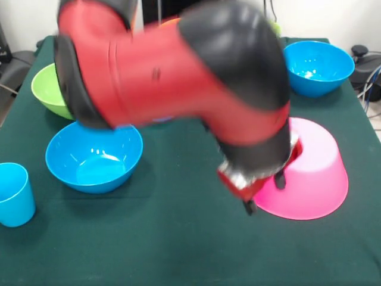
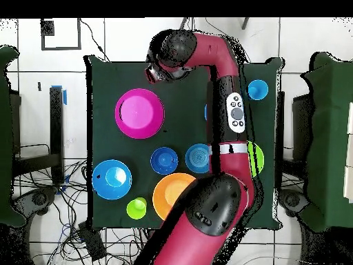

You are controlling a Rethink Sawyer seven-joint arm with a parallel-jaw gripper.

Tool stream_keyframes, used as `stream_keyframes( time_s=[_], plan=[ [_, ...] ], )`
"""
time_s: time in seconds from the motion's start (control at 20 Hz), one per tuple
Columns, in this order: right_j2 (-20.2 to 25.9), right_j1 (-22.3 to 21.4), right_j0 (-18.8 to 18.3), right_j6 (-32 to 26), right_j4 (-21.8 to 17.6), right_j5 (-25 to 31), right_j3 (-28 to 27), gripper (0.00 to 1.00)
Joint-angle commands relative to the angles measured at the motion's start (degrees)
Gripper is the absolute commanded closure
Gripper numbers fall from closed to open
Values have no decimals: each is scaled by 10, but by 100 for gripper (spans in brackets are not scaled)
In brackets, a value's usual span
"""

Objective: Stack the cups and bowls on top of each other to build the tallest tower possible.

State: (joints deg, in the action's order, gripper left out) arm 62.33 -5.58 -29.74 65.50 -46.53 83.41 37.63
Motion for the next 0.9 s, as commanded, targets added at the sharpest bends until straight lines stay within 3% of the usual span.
stream_keyframes(
  time_s=[0.05,0.3,0.6,0.7,0.9],
  plan=[
    [-94,-180,9,184,33,-36,153,0],
    [-135,-255,27,298,83,-29,216,0],
    [-168,-354,31,457,154,-103,350,0],
    [-181,-363,42,497,165,-125,378,0],
    [-188,-333,47,546,183,-201,428,0]
  ],
)
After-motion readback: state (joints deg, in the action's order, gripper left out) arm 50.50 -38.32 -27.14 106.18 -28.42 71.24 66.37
